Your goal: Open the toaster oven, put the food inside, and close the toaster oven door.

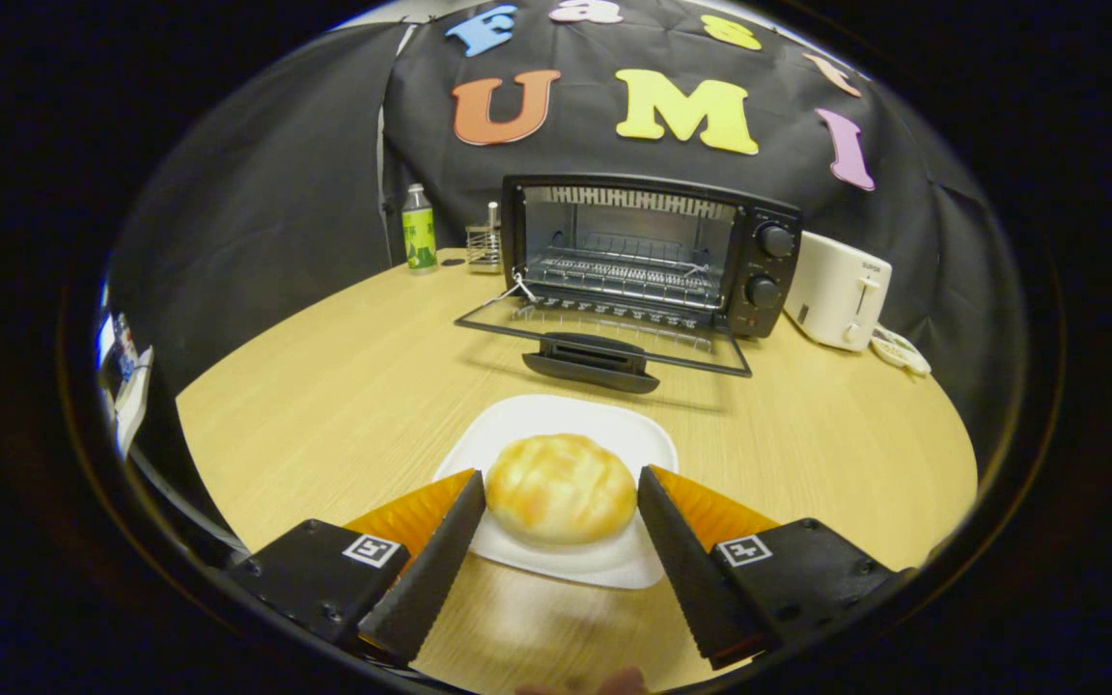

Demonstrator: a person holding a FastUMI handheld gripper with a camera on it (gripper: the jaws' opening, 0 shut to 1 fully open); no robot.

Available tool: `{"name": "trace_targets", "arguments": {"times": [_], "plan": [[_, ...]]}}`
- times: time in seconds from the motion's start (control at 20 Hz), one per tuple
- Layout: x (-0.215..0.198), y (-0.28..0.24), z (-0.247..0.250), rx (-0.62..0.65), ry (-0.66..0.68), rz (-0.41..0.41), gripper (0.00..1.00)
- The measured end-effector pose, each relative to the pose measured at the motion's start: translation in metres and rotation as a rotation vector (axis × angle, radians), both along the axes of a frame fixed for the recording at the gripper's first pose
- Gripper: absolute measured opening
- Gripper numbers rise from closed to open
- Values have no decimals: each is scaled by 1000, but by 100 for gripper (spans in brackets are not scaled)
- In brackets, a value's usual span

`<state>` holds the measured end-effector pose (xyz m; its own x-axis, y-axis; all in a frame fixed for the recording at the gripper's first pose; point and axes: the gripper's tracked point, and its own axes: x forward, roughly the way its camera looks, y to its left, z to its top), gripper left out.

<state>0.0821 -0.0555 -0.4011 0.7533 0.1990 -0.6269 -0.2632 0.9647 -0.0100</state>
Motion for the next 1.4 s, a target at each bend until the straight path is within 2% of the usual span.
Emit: {"name": "trace_targets", "arguments": {"times": [0.2,0.25,0.4,0.55,0.7,0.8,1.0,1.1,1.4], "plan": [[-1,1,-6,10,25,0,100],[0,0,-6,15,28,-1,97],[1,-1,-1,43,37,-9,86],[-1,3,5,79,34,4,65],[-2,-2,24,127,-2,-3,56],[2,-4,45,202,-36,-26,53],[16,-8,100,439,-108,-80,53],[29,-11,118,506,-131,-101,53],[94,-19,139,539,-129,-143,53]]}}
